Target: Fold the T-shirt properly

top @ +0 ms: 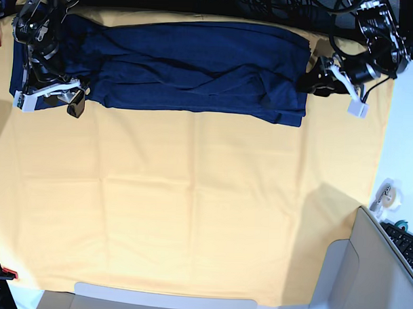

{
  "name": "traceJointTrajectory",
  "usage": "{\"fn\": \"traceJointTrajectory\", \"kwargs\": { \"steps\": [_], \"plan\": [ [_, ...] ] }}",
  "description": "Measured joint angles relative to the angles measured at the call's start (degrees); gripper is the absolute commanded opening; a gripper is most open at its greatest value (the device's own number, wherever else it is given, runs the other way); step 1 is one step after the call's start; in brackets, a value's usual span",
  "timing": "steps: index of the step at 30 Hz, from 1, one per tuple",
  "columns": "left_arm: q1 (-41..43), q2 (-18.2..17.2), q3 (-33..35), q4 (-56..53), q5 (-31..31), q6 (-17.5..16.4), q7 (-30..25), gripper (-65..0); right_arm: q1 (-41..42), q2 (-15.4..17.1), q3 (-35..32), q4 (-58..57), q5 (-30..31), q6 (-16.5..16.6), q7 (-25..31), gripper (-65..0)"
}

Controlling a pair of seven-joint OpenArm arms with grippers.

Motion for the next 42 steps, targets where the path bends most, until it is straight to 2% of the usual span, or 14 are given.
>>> {"fn": "traceJointTrajectory", "kwargs": {
  "steps": [7,9,12,20,26,32,35,39,40,42],
  "plan": [
    [0.3,0.9,0.1,-0.1,-0.3,0.0,-0.4,-25.0,-0.2,0.0,0.0,0.0,0.0,0.2,0.0,-22.2],
    [0.3,0.9,0.1,-0.1,-0.6,2.5,-0.4,-25.0,-0.2,0.0,0.0,0.0,0.0,0.1,0.0,-22.2],
    [0.3,0.9,0.1,-0.1,-0.8,3.9,-0.4,-25.0,-0.2,0.0,0.0,0.0,0.0,0.2,0.0,-22.2],
    [-0.1,0.7,5.4,-0.1,-1.0,3.9,-1.3,-25.0,-0.7,0.0,0.0,0.0,-0.1,0.1,0.0,-22.2],
    [-0.4,2.9,6.4,0.1,-1.2,4.0,-1.7,-25.1,-0.8,0.0,0.0,0.0,0.0,0.2,0.0,-22.2],
    [-0.5,3.1,6.6,0.1,-1.1,4.1,-1.4,-29.4,-1.5,0.0,0.0,0.0,-0.1,0.1,0.0,-22.2],
    [-0.5,3.1,6.6,0.0,-0.7,4.1,-1.3,-37.0,-1.4,0.0,0.0,0.0,0.0,0.2,0.0,-22.2],
    [-0.2,3.2,6.9,-0.2,0.5,4.2,-0.3,-61.6,-1.4,0.0,0.0,0.0,0.0,0.2,0.0,-22.2],
    [-0.2,3.3,6.9,-0.2,1.2,3.8,0.3,-65.0,-1.4,0.0,0.0,0.0,0.0,0.2,0.0,-22.2],
    [-0.2,3.3,6.9,-0.2,1.0,4.1,0.2,-64.9,-1.4,0.0,0.0,-0.1,0.0,0.2,0.0,-22.2]
  ]
}}
